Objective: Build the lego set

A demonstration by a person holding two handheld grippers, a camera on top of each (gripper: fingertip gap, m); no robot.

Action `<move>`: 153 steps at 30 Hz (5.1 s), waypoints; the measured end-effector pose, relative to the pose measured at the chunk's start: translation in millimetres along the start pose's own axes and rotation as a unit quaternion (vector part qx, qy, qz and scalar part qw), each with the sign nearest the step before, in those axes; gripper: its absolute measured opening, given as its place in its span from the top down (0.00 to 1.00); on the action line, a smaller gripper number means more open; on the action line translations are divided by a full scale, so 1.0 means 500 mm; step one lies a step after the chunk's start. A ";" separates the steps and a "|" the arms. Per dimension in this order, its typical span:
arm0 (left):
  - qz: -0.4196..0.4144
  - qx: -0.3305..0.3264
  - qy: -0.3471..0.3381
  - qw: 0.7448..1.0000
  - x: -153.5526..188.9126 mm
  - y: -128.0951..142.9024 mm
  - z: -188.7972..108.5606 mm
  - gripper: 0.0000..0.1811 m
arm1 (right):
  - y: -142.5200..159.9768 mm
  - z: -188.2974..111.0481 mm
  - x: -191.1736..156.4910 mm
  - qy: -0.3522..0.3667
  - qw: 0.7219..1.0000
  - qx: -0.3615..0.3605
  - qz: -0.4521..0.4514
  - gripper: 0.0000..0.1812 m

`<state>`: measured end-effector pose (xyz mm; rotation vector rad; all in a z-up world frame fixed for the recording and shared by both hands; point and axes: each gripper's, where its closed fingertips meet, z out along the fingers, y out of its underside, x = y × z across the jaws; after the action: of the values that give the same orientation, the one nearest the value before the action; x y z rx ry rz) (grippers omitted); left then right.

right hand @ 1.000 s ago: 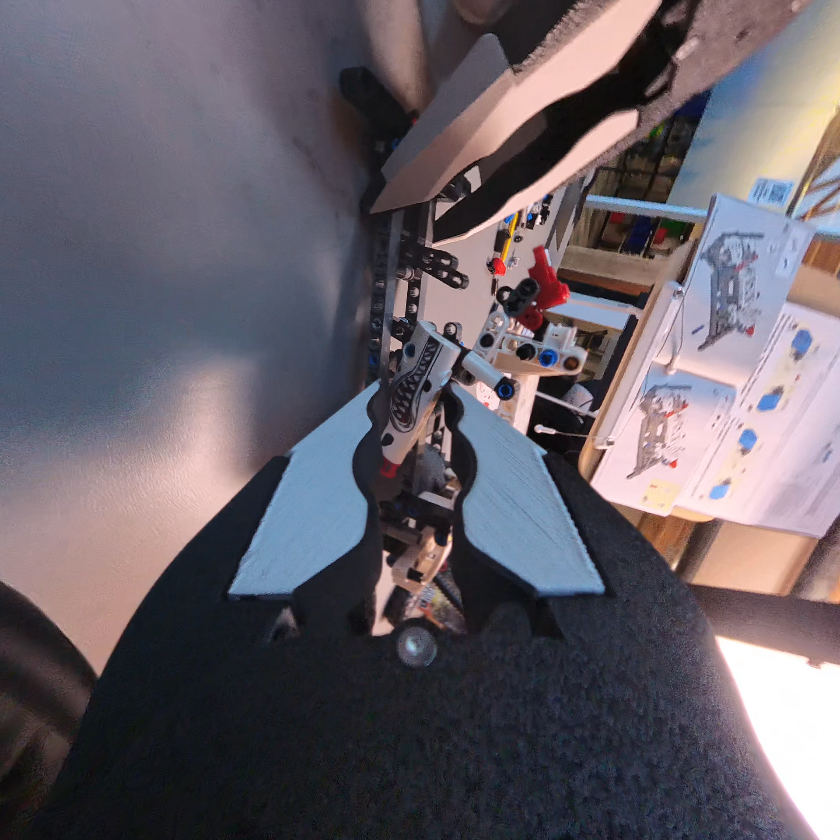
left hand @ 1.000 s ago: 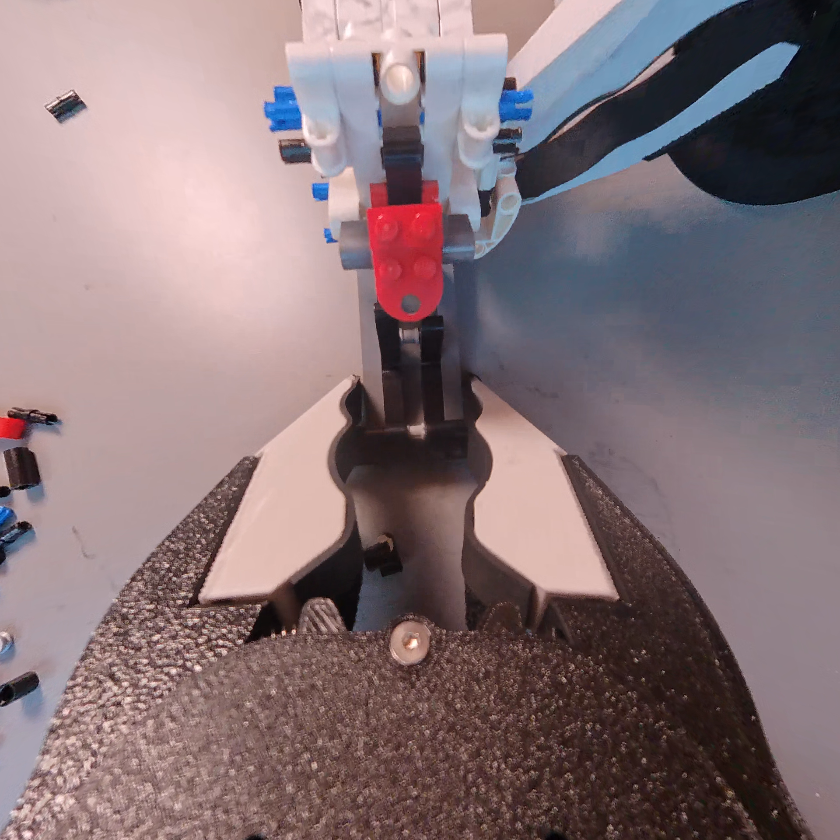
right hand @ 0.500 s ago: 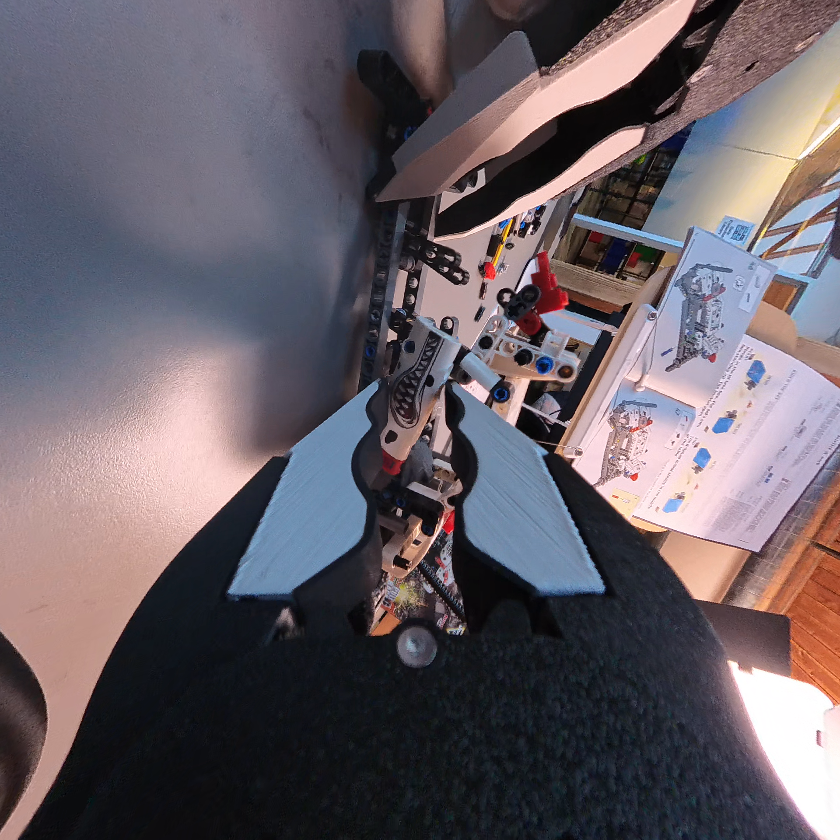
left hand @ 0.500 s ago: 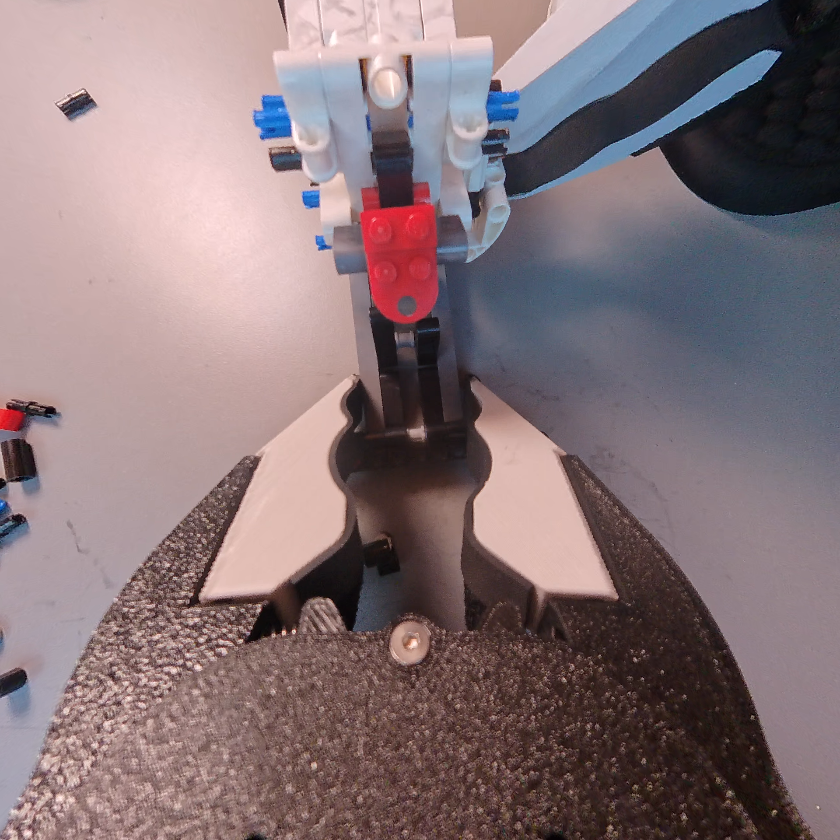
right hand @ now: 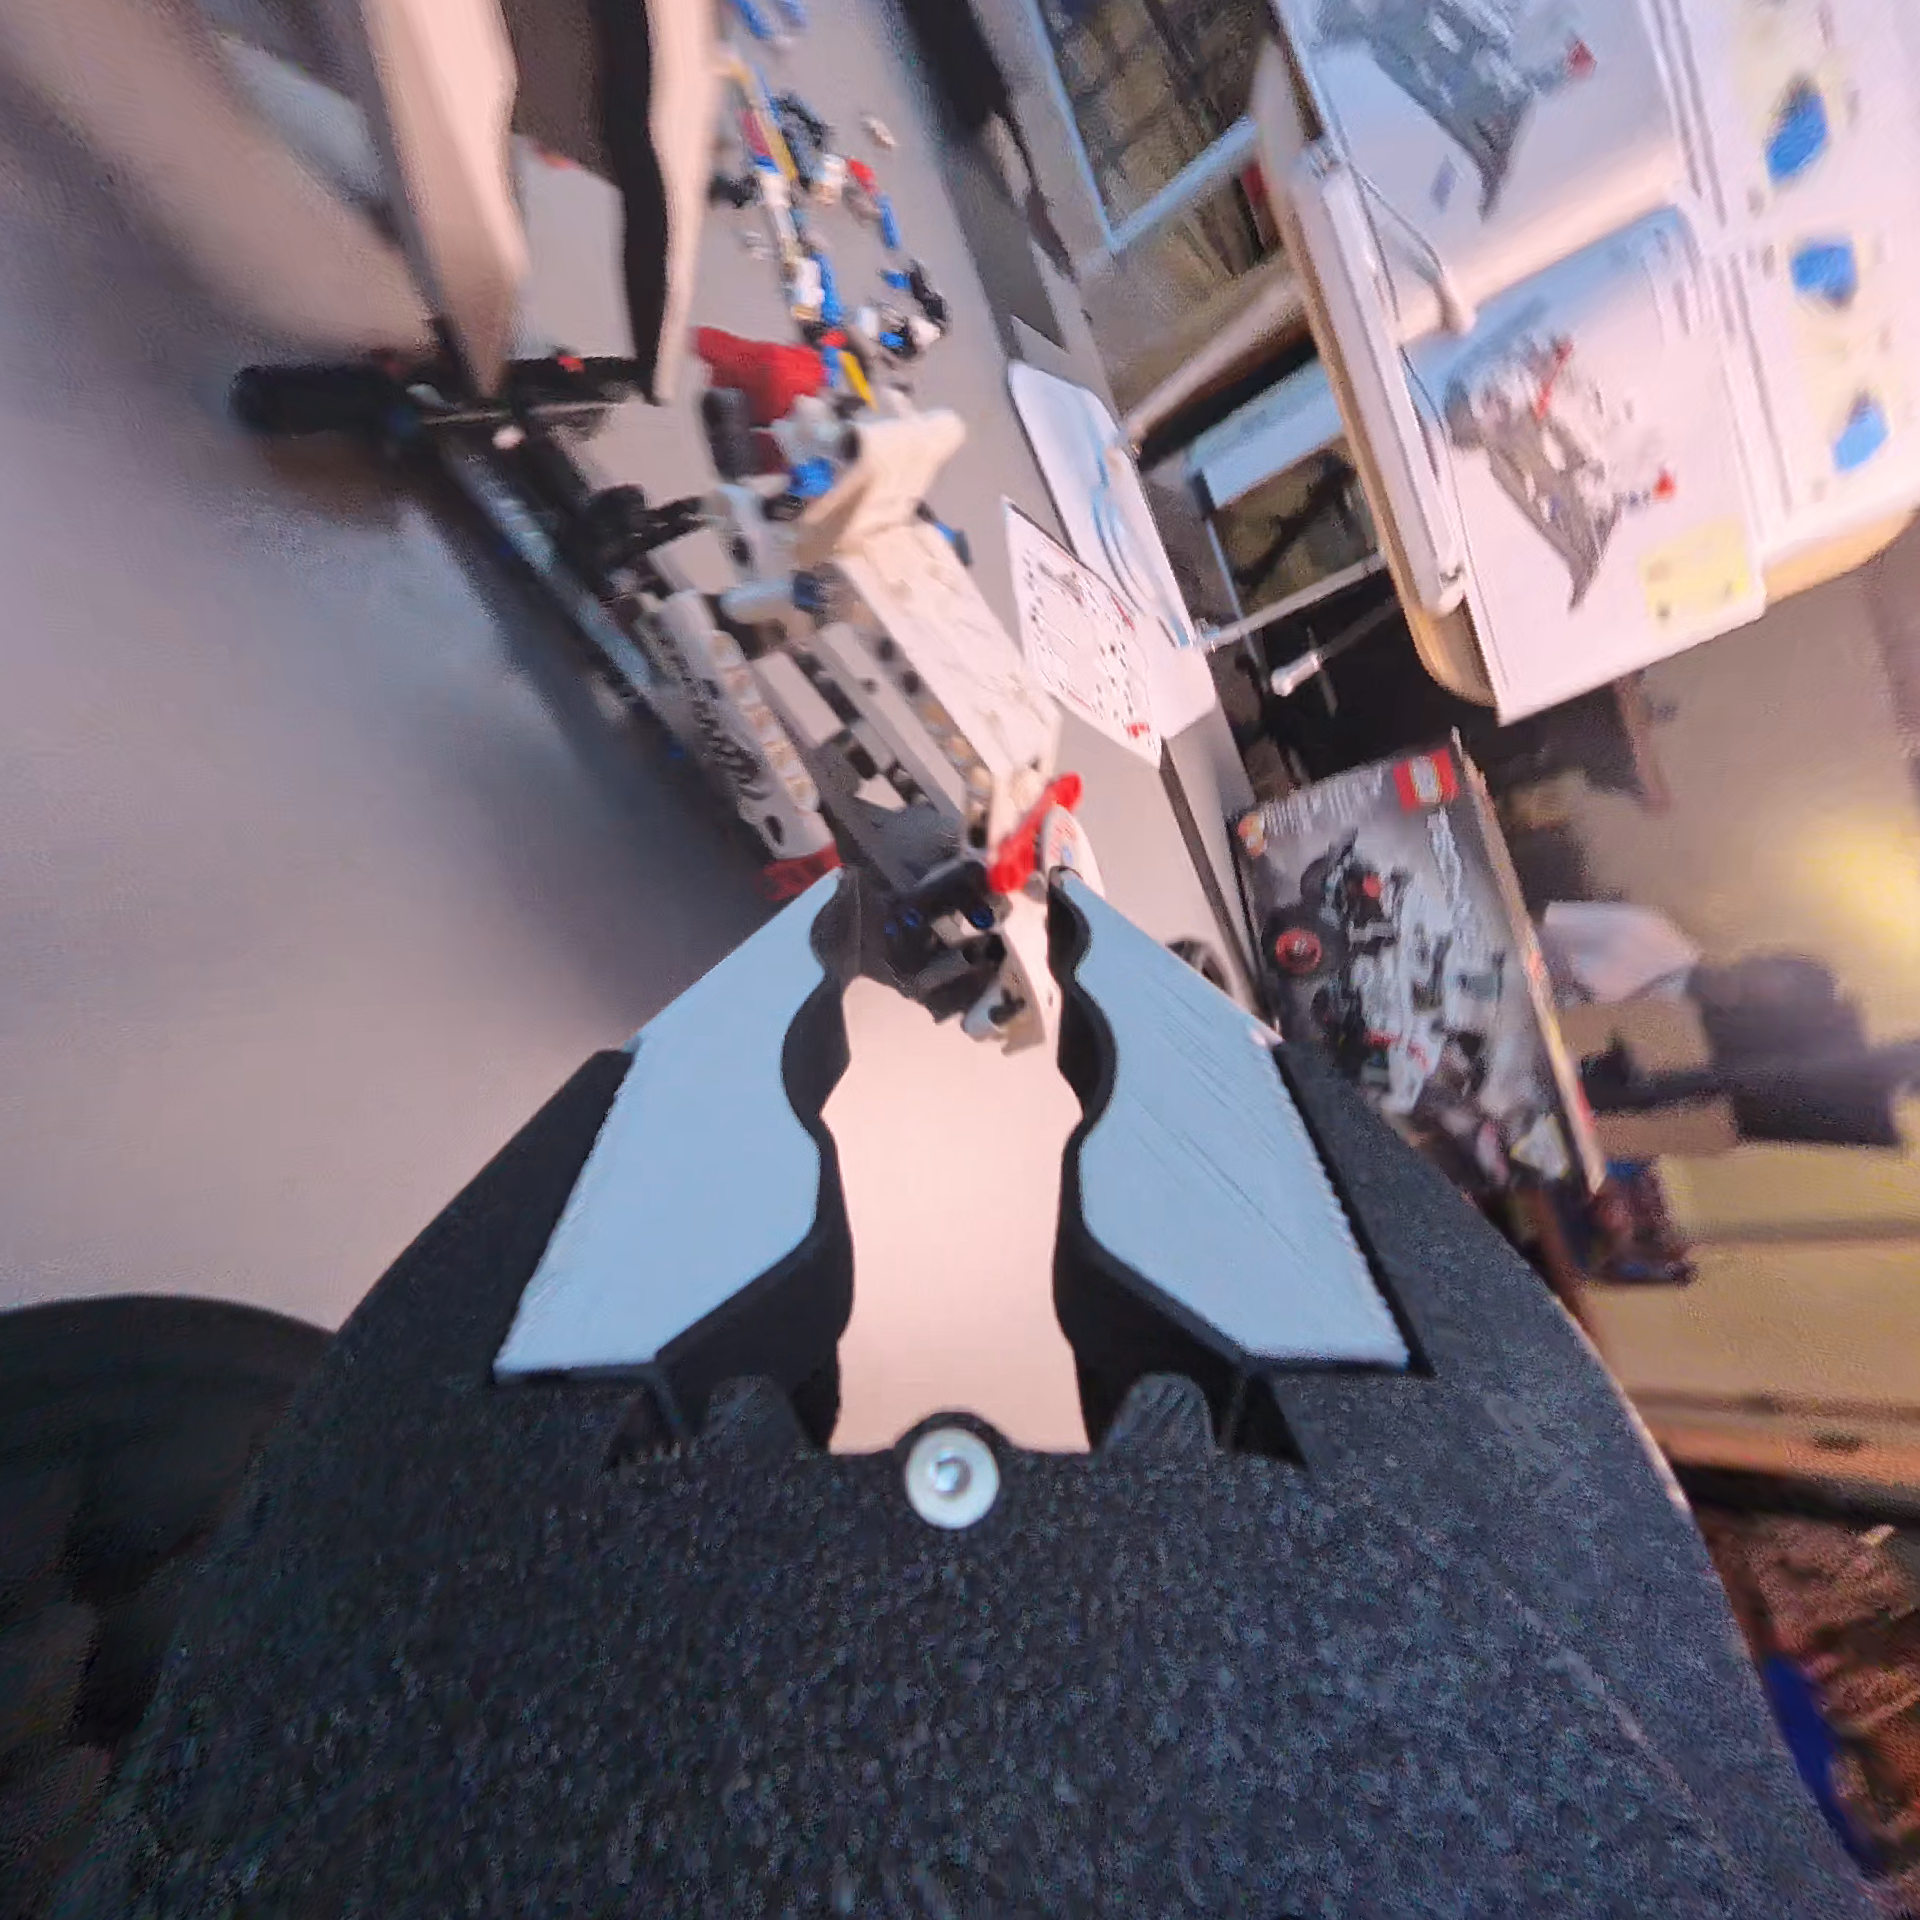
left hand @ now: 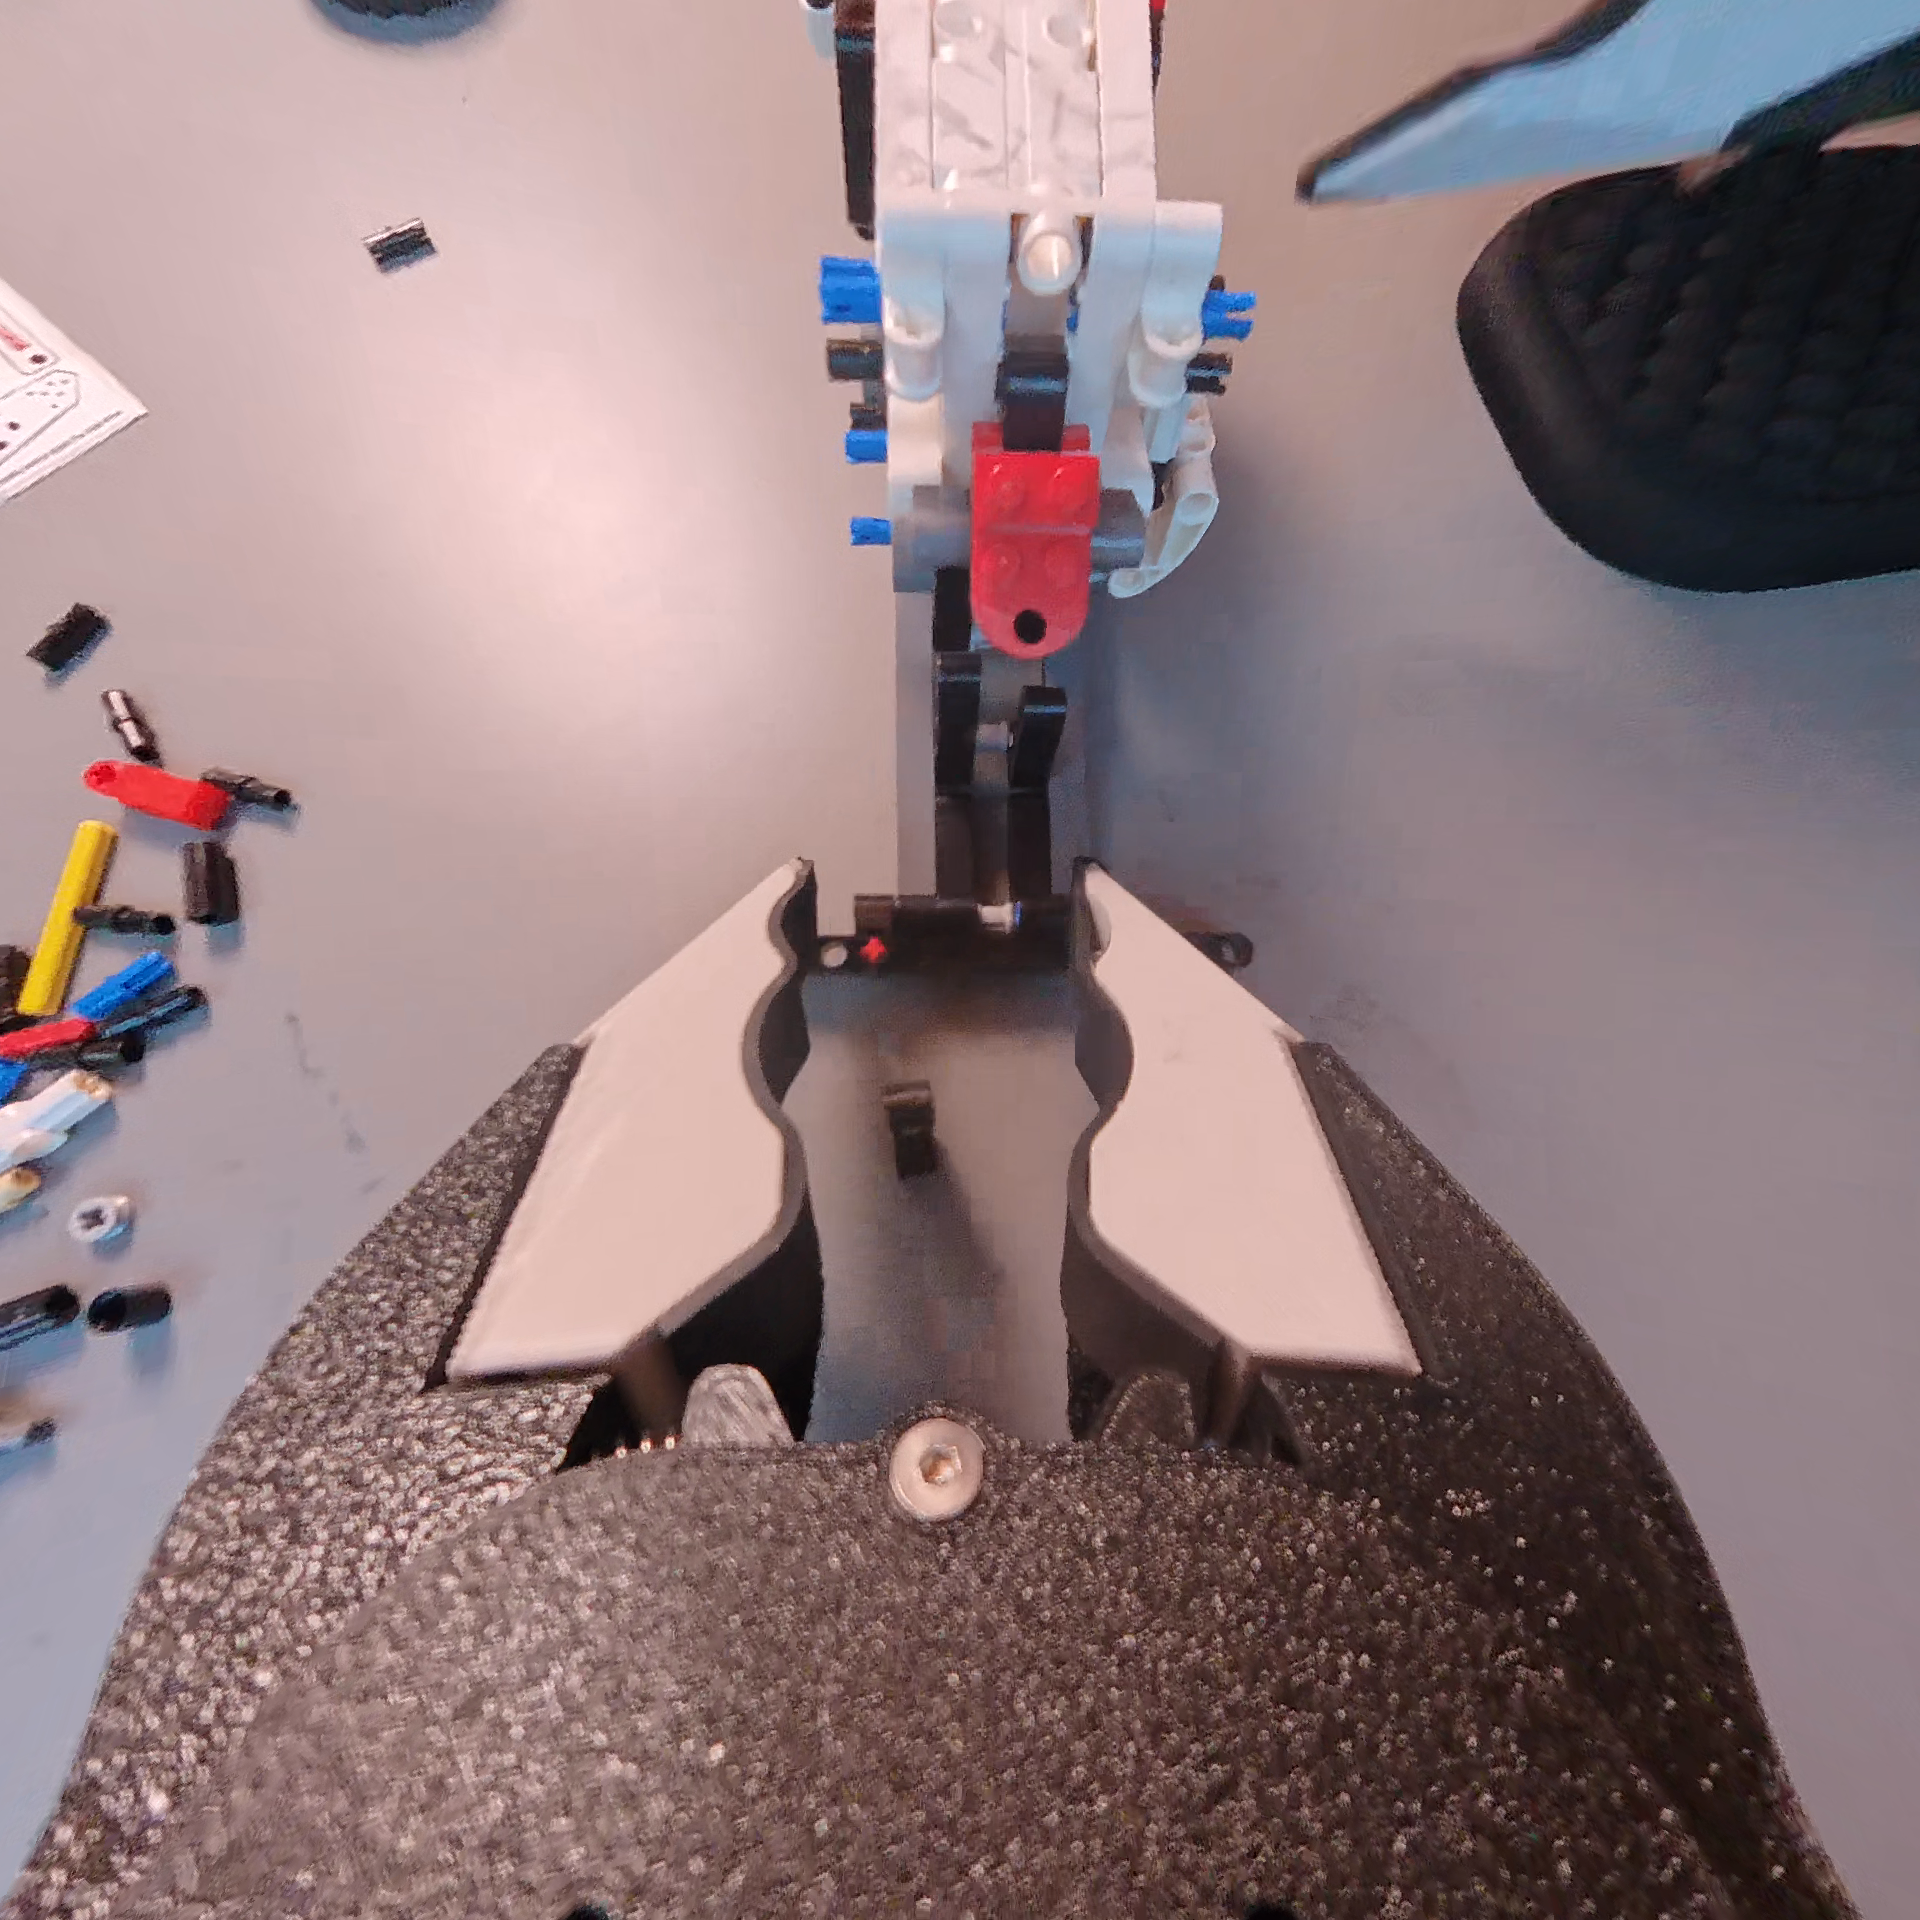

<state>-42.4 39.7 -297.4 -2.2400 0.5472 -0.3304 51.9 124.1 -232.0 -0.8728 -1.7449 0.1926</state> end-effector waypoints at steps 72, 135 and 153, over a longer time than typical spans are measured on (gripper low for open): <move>0.004 0.075 -0.052 0.996 -0.092 -0.008 -0.077 0.76 | -0.009 0.233 0.059 -0.368 0.846 -0.361 0.138 0.67; 0.082 -0.012 0.070 0.994 -0.002 0.074 -0.054 0.79 | -0.137 0.202 -0.008 -0.495 0.865 0.027 0.072 0.70; 0.038 -0.002 0.099 0.994 0.006 0.062 -0.051 0.96 | -0.153 0.067 -0.024 -0.279 0.918 0.195 0.203 0.83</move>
<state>-58.6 3.2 -303.9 -2.1970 0.7369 -0.5153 -11.0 71.5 -212.8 -0.9235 -1.9167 1.1211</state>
